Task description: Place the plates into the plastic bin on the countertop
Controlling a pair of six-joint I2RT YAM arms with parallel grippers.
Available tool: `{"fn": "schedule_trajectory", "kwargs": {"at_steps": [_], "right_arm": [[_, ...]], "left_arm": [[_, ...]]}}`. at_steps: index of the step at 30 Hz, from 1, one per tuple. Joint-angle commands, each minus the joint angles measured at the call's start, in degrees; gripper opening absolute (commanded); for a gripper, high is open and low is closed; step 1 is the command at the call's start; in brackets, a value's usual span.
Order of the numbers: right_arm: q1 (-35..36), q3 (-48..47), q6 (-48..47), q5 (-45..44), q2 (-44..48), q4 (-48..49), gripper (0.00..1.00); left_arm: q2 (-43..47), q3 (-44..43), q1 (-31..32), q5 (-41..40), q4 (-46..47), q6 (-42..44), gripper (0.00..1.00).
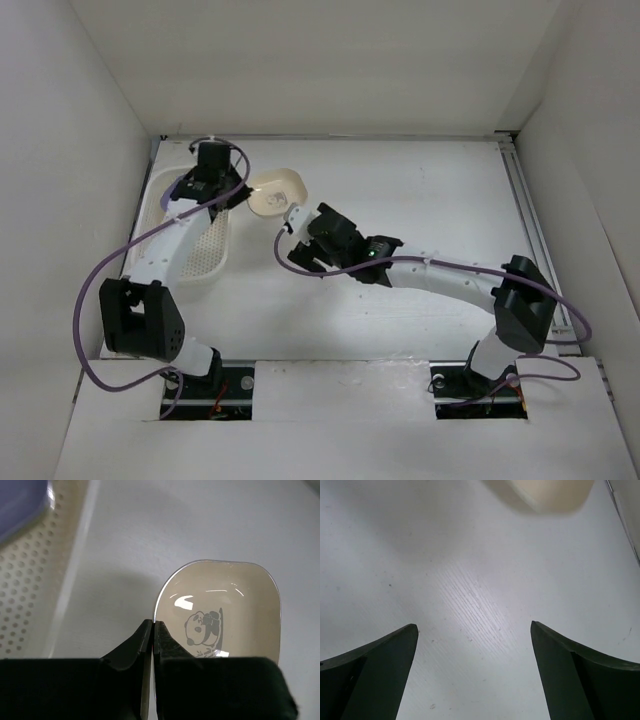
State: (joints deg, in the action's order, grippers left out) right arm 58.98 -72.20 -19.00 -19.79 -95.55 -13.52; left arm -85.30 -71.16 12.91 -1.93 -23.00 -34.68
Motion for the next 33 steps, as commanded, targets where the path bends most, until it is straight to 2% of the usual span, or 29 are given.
{"fn": "schedule_trajectory", "kwargs": {"at_steps": [1,5,13,16,23,27,33], "right_arm": [[-0.89,1.71,6.51,-4.72,4.58,6.14,1.0],[-0.89,4.34,12.75,-6.13,6.51,7.28,1.0],[-0.89,7.96,16.1,-5.43,7.04,7.81,1.0],[-0.89,7.96,16.1,-2.01,7.04,7.81,1.0],[-0.89,7.96,16.1,-2.01,6.43,7.81,1.0],[-0.89,7.96,15.58,-1.48,6.43,7.81,1.0],[-0.89,7.96,15.58,-0.95,6.43,7.81,1.0]], "left_arm": [[4.88,-5.05,-5.51,-4.75,-0.11,-3.2,0.0],[4.88,-7.5,-16.3,-4.75,-0.11,-4.44,0.0],[3.56,-5.23,-27.4,-7.39,1.89,-5.92,0.0],[1.28,-5.13,-29.51,-6.68,2.79,-6.54,0.0],[-3.12,-7.24,-33.82,-4.75,1.04,-7.07,0.0],[-3.74,-7.24,-33.82,-4.22,1.03,-7.07,0.0],[-6.63,-7.95,-33.82,-0.53,1.64,-6.54,0.07]]}}
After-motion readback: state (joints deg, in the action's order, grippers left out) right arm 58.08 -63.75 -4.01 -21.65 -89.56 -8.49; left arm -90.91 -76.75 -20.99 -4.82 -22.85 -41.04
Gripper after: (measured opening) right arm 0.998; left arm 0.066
